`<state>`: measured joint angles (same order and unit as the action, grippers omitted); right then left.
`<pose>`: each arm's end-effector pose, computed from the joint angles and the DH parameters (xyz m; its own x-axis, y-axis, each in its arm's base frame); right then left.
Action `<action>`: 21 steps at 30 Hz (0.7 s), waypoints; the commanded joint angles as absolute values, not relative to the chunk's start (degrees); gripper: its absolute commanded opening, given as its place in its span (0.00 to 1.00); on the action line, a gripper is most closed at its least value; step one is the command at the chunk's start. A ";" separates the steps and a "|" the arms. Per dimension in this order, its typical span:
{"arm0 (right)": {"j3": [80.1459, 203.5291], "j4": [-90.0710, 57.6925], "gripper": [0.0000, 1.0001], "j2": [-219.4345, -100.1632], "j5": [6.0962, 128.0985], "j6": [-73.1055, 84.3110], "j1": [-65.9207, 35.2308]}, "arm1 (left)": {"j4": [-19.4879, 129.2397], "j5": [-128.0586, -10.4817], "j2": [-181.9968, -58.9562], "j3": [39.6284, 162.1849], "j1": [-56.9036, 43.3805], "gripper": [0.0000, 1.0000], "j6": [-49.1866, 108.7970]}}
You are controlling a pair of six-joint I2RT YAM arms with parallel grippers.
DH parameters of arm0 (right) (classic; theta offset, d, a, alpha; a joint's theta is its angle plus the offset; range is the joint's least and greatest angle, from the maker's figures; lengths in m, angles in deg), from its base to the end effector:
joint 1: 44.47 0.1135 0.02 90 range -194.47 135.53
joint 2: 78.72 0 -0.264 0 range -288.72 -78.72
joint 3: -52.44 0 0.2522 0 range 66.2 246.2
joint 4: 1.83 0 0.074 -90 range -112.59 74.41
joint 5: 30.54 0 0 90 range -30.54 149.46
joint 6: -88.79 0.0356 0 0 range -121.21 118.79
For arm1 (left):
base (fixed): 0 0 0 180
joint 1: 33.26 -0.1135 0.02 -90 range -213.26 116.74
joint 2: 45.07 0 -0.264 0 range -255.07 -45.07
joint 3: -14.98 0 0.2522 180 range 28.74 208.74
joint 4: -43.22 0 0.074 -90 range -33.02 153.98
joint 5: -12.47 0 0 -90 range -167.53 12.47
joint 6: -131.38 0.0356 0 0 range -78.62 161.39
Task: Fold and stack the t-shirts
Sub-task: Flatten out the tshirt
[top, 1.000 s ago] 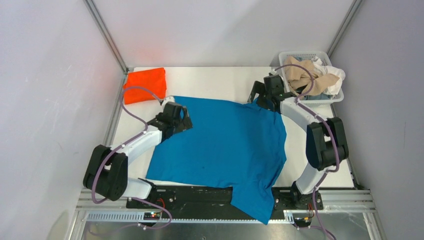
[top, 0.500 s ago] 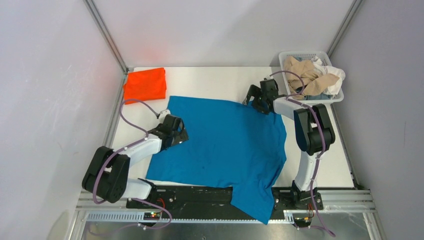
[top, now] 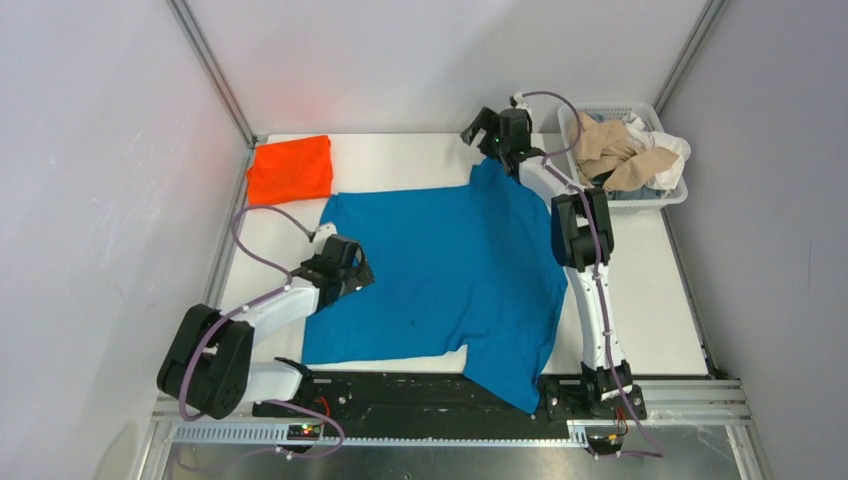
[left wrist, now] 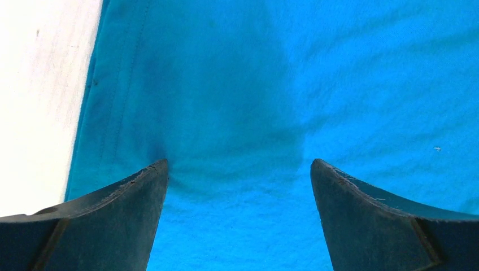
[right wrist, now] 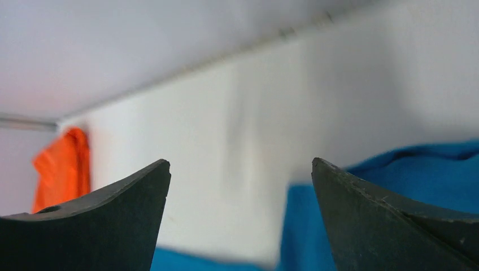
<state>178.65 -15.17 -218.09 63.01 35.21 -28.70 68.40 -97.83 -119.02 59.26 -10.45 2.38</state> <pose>0.5421 0.1554 0.1791 -0.5382 0.4637 -0.7037 -0.0063 0.8328 0.5536 0.2149 -0.0770 0.1546 -0.6987 -0.3465 -0.6259 -0.3348 0.9315 -0.1419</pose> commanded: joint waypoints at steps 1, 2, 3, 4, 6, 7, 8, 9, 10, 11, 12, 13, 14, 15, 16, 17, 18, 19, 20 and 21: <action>195.67 -4.08 0.99 -225.30 61.09 37.63 -27.91 | 69.28 -97.03 -117.55 58.24 -10.44 1.00 2.35; 197.42 -3.34 0.99 -226.32 61.51 38.86 -27.56 | 69.33 -97.00 -116.98 58.06 -10.47 1.00 2.36; 201.12 -3.41 0.99 -228.14 62.98 39.35 -27.40 | 69.38 -96.98 -116.66 58.03 -10.49 1.00 2.36; 202.61 -4.01 0.99 -228.62 63.90 38.92 -27.15 | 69.42 -96.61 -115.84 57.99 -10.45 1.00 2.36; 203.26 -6.70 0.99 -227.61 65.08 36.58 -26.99 | 69.33 -95.75 -114.51 58.17 -10.46 1.00 2.56; 200.51 -7.59 1.00 -225.06 64.95 35.39 -26.90 | 69.32 -95.56 -114.15 58.31 -10.49 1.00 2.70; 198.44 -7.99 0.99 -223.17 64.71 33.10 -26.87 | 69.35 -95.42 -113.49 58.81 -10.45 1.00 2.79; 193.90 -9.32 0.99 -219.00 64.35 32.11 -26.97 | 69.39 -95.44 -113.30 59.11 -10.46 1.00 2.93; 191.57 -10.35 0.99 -214.71 64.32 30.70 -27.35 | 69.38 -95.41 -112.95 59.95 -10.48 1.00 3.04; 186.73 -13.60 0.99 -212.32 64.43 30.26 -27.93 | 69.44 -95.44 -112.80 60.43 -10.45 1.00 3.19; 184.43 -16.40 0.99 -207.83 64.36 29.64 -28.20 | 69.41 -95.59 -112.65 61.27 -10.47 1.00 3.23; 178.95 -21.09 0.99 -205.41 63.91 29.07 -28.56 | 69.38 -95.70 -112.65 61.70 -10.47 1.00 3.28; 175.93 -25.95 0.99 -200.50 62.33 27.83 -28.65 | 69.42 -96.16 -112.66 62.58 -10.44 1.00 3.43; 170.14 -28.11 0.99 -198.15 61.20 27.15 -28.67 | 69.45 -96.29 -112.66 62.97 -10.46 1.00 3.51; 166.86 -31.64 0.99 -193.30 58.05 25.92 -28.71 | 69.41 -96.39 -112.53 63.64 -10.57 1.00 3.57; 160.32 -33.20 0.99 -191.12 56.82 25.70 -28.91 | 69.43 -96.18 -112.55 63.90 -10.76 1.00 3.58; 156.90 -34.56 0.99 -186.34 55.17 25.78 -29.09 | 69.44 -95.91 -112.83 64.42 -10.93 1.00 3.59; 149.59 -34.66 1.00 -183.86 54.76 26.48 -29.73 | 69.41 -94.58 -113.56 64.73 -11.73 1.00 3.55; 142.84 -34.38 1.00 -179.64 55.03 26.87 -30.20 | 69.43 -93.35 -114.21 65.82 -13.55 1.00 3.34; 139.72 -34.43 0.99 -177.74 55.44 27.83 -31.41 | 69.34 -89.51 -116.10 67.41 -14.57 1.00 3.33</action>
